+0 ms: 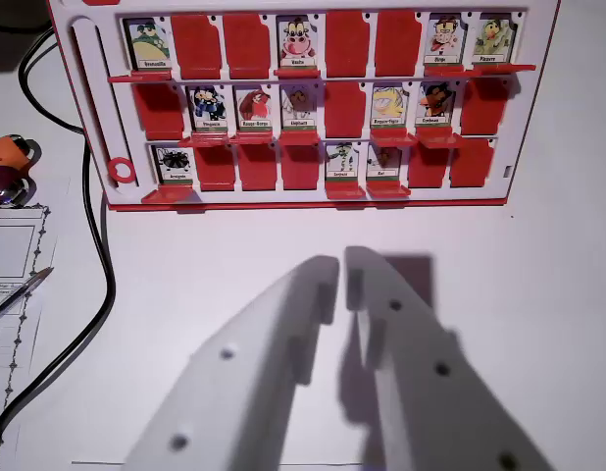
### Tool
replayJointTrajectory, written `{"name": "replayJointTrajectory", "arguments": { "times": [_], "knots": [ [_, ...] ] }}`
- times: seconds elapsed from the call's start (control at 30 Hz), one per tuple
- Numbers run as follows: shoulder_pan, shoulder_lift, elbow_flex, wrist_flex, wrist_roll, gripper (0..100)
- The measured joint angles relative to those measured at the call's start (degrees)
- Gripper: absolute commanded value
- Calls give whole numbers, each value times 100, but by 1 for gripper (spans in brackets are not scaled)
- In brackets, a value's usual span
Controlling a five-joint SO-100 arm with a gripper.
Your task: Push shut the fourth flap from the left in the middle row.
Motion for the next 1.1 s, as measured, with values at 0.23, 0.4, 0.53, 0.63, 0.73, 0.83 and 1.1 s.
{"name": "replayJointTrajectory", "arguments": {
  "times": [0.23, 0.4, 0.53, 0.63, 0.73, 0.83, 1.1],
  "knots": [
    [-70, -281, -114, -70, -53, 0],
    [-70, -281, -114, -70, -53, 0],
    [-70, -299, -114, -70, -53, 0],
    [-70, -299, -114, -132, -53, 0],
    [-70, -299, -114, -176, -53, 0],
    [-88, -299, -114, -220, -53, 0],
    [-176, -334, 26, -466, -79, 0]
  ]
}}
